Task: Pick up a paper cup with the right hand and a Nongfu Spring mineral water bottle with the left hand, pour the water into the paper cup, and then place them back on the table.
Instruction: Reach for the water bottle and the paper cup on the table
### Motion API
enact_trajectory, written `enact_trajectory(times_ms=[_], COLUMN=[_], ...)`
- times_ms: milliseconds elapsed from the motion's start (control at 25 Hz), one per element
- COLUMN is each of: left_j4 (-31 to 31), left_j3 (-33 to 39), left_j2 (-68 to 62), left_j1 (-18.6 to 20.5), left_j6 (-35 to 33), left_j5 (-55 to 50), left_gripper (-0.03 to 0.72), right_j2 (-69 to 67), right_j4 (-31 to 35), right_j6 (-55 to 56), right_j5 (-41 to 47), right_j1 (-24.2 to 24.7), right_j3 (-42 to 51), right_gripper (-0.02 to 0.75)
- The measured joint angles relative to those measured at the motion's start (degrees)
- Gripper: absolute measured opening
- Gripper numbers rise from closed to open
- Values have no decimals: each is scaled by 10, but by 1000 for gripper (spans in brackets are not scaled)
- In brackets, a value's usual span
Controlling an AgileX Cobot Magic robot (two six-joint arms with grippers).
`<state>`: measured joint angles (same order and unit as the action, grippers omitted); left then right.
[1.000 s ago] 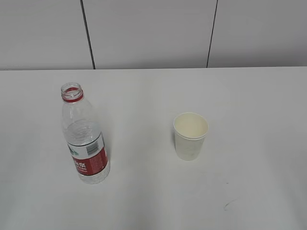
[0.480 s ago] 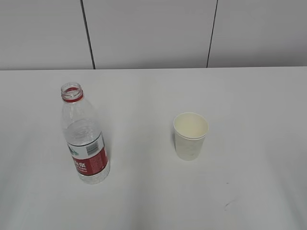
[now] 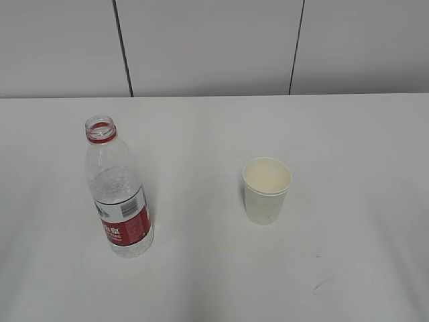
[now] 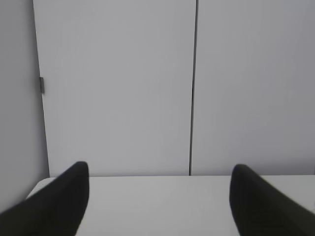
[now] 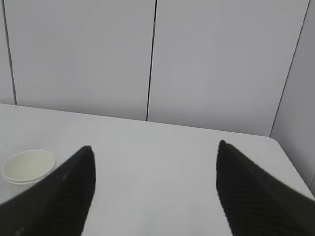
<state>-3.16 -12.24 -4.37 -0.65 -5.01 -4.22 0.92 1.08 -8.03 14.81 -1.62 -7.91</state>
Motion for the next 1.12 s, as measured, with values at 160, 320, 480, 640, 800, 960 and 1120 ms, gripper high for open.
enact_trajectory(times_ms=[160,320,480,640,800,960,1120], left_j4=[-1,-14,-19,-21,-18,-15,-15], left_j3=[0,0,0,0,0,0,0], left_j2=[-49,-97,-130,-149,-163,-184,-212], left_j1=[0,0,0,0,0,0,0], left_j6=[0,0,0,0,0,0,0], left_j5=[17,29,46,57,58,62,78], left_gripper=[527,527,527,527,527,527,527], right_j2=[0,-23,-56,-104,-167,-240,-307], right_j4=[-1,-1,-1,-1,-1,-1,-1], right_j6=[0,0,0,0,0,0,0], right_j5=[-14,-26,-44,-70,-96,-120,-148], right_j1=[0,0,0,0,0,0,0], right_j3=[0,0,0,0,1,1,1], right_gripper=[564,564,564,564,564,564,564])
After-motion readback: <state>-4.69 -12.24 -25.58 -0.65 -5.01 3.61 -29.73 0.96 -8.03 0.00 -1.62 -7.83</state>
